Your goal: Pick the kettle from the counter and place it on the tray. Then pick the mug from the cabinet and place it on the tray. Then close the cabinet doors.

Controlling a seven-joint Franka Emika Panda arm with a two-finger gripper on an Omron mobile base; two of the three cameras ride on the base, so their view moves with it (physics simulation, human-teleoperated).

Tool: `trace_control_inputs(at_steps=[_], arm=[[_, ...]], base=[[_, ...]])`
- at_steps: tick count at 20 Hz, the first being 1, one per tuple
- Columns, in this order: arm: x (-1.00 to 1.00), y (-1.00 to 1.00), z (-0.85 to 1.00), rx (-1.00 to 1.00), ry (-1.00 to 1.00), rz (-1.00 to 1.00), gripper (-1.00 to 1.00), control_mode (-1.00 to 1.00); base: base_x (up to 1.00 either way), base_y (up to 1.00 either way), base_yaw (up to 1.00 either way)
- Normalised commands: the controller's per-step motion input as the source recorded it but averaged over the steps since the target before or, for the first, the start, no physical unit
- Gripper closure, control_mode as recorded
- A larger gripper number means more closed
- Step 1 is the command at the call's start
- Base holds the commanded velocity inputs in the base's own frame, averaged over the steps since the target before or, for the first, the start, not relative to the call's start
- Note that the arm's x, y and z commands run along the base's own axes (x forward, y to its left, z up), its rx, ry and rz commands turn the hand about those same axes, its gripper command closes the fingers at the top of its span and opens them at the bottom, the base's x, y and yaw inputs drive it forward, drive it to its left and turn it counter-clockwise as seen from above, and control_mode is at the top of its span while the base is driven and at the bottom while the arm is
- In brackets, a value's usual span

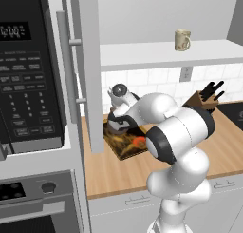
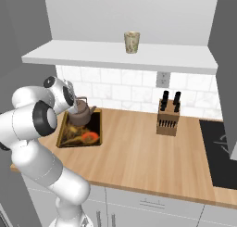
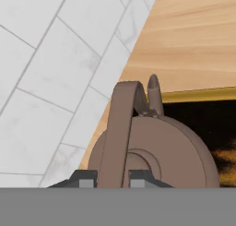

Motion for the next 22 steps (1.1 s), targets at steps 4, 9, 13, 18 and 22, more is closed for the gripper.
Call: trace_control_inputs(at_steps=[4, 9, 13, 18, 22], arm=[[0.0, 0.0, -0.09, 0.0, 0.03, 0.0, -1.0, -1.0], [0.0, -0.11, 0.02, 0.0, 0.04, -0.01, -1.0, -1.0], [-0.05, -0.08, 0.11, 0.0, 0.03, -0.01, -1.0, -1.0], [-0.06, -0.01, 0.16, 0.0, 0.0, 0.0, -1.0, -1.0], [-0.01, 0.0, 0.17, 0.0, 0.0, 0.0, -1.0, -1.0]], base=[[0.0, 0.0, 0.0], [0.0, 0.0, 0.0], [0.0, 0.0, 0.0], [0.0, 0.0, 0.0], [0.0, 0.0, 0.0]])
